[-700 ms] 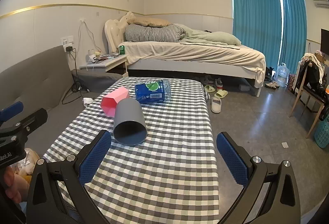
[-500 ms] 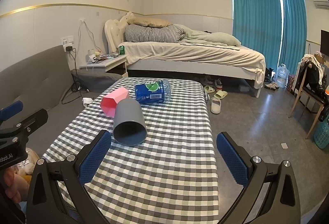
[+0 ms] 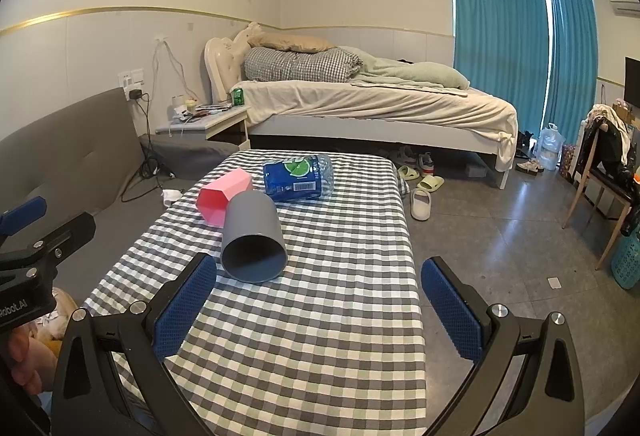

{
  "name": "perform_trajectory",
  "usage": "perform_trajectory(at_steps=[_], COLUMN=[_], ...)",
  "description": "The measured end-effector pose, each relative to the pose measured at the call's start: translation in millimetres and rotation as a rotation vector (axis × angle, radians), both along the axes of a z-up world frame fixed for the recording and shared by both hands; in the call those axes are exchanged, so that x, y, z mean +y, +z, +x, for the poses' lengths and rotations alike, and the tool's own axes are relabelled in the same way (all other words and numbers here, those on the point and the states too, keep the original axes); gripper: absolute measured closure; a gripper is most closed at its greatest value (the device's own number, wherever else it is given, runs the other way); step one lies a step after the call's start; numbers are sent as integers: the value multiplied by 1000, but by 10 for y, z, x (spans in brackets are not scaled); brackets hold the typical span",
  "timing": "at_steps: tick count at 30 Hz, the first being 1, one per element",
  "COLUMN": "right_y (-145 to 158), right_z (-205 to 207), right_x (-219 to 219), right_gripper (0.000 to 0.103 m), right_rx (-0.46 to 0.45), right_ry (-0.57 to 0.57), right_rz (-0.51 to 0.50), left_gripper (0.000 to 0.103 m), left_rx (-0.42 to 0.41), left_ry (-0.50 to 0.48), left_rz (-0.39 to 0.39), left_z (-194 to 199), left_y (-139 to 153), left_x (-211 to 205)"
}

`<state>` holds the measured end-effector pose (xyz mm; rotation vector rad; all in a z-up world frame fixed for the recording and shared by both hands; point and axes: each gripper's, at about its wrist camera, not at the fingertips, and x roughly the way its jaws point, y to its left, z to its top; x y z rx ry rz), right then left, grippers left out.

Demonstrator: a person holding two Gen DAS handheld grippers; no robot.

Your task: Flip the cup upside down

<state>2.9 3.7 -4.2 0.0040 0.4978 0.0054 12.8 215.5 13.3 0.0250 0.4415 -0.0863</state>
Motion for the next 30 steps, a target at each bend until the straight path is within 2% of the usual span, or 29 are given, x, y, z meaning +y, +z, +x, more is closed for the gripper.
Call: perform_trajectory(at_steps=[30], right_y=[0], right_z=[-16], right_x=[16], right_gripper=[0], right_rx=[6], right_ry=[10], right_rz=[2], left_gripper=[0], left_rx=[9], left_ry=[-6], left_rz=[2], left_z=[9], left_y=[-37], left_x=[-14])
